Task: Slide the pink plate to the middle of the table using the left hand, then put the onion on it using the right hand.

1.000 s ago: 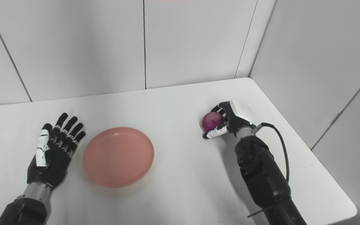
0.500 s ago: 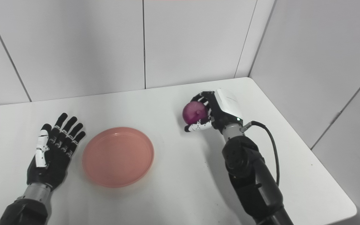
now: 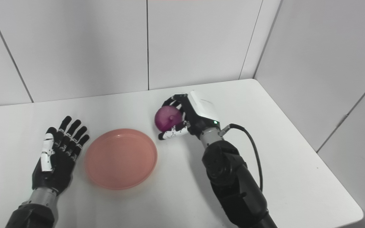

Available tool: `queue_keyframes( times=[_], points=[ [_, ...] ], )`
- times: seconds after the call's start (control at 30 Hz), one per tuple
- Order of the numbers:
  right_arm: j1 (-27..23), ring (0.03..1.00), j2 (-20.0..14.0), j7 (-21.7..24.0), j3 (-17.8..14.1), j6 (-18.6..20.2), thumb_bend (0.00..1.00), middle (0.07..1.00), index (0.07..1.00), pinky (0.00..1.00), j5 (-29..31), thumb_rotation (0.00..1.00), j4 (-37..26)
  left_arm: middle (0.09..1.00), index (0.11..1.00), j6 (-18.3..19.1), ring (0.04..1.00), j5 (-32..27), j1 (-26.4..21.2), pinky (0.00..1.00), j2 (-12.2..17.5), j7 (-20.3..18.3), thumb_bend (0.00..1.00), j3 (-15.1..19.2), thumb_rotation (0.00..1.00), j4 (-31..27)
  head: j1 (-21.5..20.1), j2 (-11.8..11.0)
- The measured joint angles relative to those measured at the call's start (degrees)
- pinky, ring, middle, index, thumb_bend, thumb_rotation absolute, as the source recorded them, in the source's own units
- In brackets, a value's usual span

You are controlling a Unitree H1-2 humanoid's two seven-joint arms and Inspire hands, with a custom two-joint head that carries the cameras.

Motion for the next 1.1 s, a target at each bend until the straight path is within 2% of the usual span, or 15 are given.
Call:
queue_keyframes(
  times=[0.13,0.27,0.3,0.37,0.6,0.67,0.83,0.93,1.1],
  points=[
    [-0.9,0.361,2.2,-0.1,2.1,-0.9,0.52,0.465,0.487,0.28,0.3,0.13,0.7,0.963,0.956,0.0,0.952,0.2,0.2,0.95,-0.4,0.8,0.45,-0.5,1.00,-0.4,3.8,1.1],
    [-1.1,0.388,4.2,-0.1,4.5,-1.1,0.52,0.484,0.487,0.30,0.1,0.13,1.6,0.961,0.956,0.1,0.950,1.0,0.9,0.95,-1.8,1.8,0.45,-1.2,1.00,-1.6,5.9,1.8],
    [-1.2,0.369,4.4,-0.1,4.9,-1.2,0.52,0.473,0.487,0.28,0.0,0.13,2.1,0.962,0.955,0.3,0.950,1.3,1.1,0.95,-2.1,2.2,0.45,-1.4,1.00,-1.9,5.9,1.8],
    [-1.3,0.351,4.7,-0.1,5.4,-1.2,0.52,0.463,0.487,0.26,-0.3,0.13,2.9,0.965,0.958,0.8,0.953,1.5,1.2,0.95,-2.4,2.8,0.45,-1.7,1.00,-2.3,8.0,2.5],
    [-1.3,0.367,5.5,-0.4,6.9,-2.5,0.52,0.474,0.487,0.27,-0.5,0.13,6.2,0.969,0.964,2.3,0.962,2.8,1.4,0.95,-3.4,4.6,0.44,-3.0,1.00,-3.5,10.5,3.4],
    [-1.2,0.346,5.9,-0.6,7.2,-2.7,0.52,0.464,0.487,0.25,-0.5,0.13,7.0,0.967,0.961,2.5,0.959,3.5,1.4,0.95,-3.7,5.2,0.45,-3.2,1.00,-3.7,11.6,3.7],
    [-1.2,0.350,5.9,-1.9,8.4,-3.3,0.52,0.472,0.487,0.25,-1.4,0.13,9.3,0.969,0.961,2.7,0.963,4.4,1.5,0.95,-3.9,5.8,0.46,-3.6,1.00,-4.0,12.8,4.0],
    [-1.0,0.292,5.9,-2.7,8.6,-4.2,0.52,0.425,0.487,0.20,-1.1,0.13,11.0,0.972,0.965,2.7,0.965,4.7,1.6,0.95,-4.0,6.2,0.46,-3.8,1.00,-4.1,14.0,4.3],
    [-0.3,0.292,5.8,-3.1,9.4,-5.7,0.52,0.423,0.488,0.19,-0.9,0.13,12.5,0.975,0.968,2.9,0.970,5.0,1.6,0.96,-4.5,6.8,0.45,-3.9,1.00,-4.2,14.5,4.5]
  ],
)
